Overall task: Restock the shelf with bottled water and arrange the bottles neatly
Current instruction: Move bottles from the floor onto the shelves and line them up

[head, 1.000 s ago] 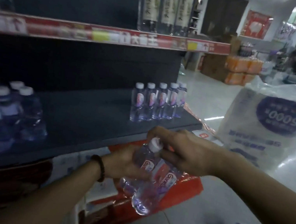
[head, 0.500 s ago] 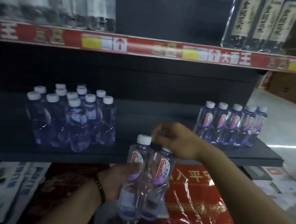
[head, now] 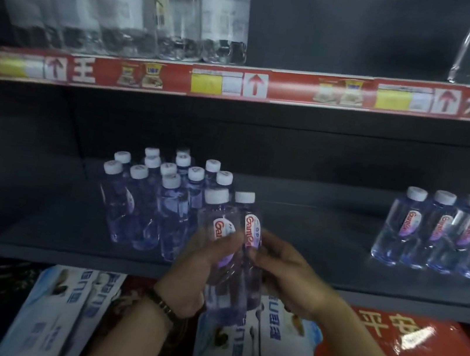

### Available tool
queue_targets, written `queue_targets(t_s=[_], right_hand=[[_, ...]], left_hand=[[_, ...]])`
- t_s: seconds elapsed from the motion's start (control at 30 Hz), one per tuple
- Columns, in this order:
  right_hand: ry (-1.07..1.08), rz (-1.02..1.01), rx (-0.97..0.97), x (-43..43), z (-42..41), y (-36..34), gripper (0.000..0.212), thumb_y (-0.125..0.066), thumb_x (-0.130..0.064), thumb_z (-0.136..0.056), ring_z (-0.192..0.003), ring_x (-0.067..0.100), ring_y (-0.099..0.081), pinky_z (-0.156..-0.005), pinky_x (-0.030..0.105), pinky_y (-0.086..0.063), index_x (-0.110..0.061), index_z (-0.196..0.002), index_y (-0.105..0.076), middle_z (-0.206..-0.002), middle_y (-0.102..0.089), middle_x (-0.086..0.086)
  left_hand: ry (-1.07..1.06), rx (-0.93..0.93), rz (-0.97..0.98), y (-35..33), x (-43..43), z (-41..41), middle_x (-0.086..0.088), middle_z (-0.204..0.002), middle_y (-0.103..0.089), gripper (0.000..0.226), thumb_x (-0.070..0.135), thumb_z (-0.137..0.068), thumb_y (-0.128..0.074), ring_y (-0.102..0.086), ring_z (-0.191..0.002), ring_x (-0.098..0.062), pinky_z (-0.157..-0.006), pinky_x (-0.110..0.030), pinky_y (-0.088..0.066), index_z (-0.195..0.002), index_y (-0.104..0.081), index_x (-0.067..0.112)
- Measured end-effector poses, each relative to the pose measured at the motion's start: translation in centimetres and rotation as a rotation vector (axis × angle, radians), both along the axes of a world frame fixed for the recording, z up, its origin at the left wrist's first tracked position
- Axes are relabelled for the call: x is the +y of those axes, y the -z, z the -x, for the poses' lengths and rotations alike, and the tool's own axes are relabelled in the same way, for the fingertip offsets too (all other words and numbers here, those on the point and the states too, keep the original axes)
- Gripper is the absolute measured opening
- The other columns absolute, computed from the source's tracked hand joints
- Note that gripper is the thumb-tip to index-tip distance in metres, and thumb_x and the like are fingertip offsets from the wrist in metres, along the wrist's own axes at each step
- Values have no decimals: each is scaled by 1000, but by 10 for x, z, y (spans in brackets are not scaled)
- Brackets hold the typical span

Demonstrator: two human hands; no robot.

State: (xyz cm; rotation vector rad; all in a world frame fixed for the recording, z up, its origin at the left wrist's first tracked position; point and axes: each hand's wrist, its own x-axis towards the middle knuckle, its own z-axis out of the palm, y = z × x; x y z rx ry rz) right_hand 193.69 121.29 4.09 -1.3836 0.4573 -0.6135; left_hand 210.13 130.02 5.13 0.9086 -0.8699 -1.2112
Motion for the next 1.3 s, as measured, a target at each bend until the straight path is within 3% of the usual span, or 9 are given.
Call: queue_targets(t_s=[0.13, 0.27, 0.37, 0.53, 0.7, 0.83, 1.03, 1.2, 1.3], right_hand=[[89, 85, -103, -2, -17, -1, 35, -57, -8, -108, -120, 37, -71, -96, 49, -60, -13, -142, -60, -130, -73, 17], [390, 155, -152, -7, -24, 5, 49, -74, 11, -89, -112, 30, -75, -91, 39, -64, -9, -133, -64, -117, -78, 11], [636, 244, -127, -17, -24, 5, 43, -83, 7, -83, -100, 22, -77, -87, 35, -65, -11, -119, -68, -106, -80, 3], [874, 480, 107, -33, -37, 20, 61, -94, -19, -76, -105, 1, -70, -91, 20, -58, -23, -129, -65, -115, -74, -13], [939, 654, 312, -42, -44, 25, 68, -89, -35, -84, -116, 7, -58, -97, 31, -51, -25, -141, -55, -129, -64, -12], [902, 647, 491, -43, -46, 31, 58, -79, -42, -91, -112, 25, -63, -89, 42, -53, -28, -136, -47, -125, -64, 4], [811, 627, 478, -50, -50, 37, 45, -78, -24, -94, -104, 14, -51, -88, 25, -37, -19, -132, -55, -123, -60, 7], [677, 656, 437, -48, -63, 42, 49, -72, -17, -94, -121, 15, -52, -96, 28, -42, -23, -140, -57, -127, -62, 0], [597, 670, 460, -53, -59, 43, 45, -66, -15, -94, -123, 19, -58, -104, 41, -52, -29, -136, -58, -123, -65, -3]], left_hand=[[-141, -47, 8, -10, -8, 7, -24, -116, -76, 39, 37, -83, -84, -71, -113, -43, -103, -63, -54, -111, -79, 11], [-354, -303, 99, -16, -13, 0, -5, -90, -80, 40, 47, -75, -84, -76, -86, -17, -80, -32, -60, -89, -78, 9], [-609, -434, 87, -8, -14, -5, 8, -96, -79, 54, 49, -69, -81, -74, -91, -3, -78, -13, -55, -109, -71, 13], [-782, -492, 64, 15, -30, -10, 7, -121, -64, 53, 34, -89, -78, -66, -111, -8, -96, -20, -55, -129, -44, 23], [-952, -919, -19, 34, -42, 6, -5, -148, -34, 71, 34, -94, -70, -39, -136, -26, -110, -51, -44, -146, -22, 32], [-995, -1074, -221, 33, -36, 6, -14, -146, -35, 86, 38, -91, -75, -40, -129, -34, -101, -55, -43, -154, -18, 24], [-834, -825, -158, 48, -21, -9, -8, -139, -36, 62, 10, -93, -75, -49, -93, 2, -77, -1, -38, -133, -29, 22], [-936, -800, -96, 52, -32, -12, -2, -114, -50, 47, 3, -94, -71, -55, -105, -18, -98, -39, -54, -112, -34, 25], [-970, -814, -104, 55, -35, -9, -2, -108, -50, 42, -1, -94, -66, -55, -100, -19, -97, -47, -54, -106, -35, 25]])
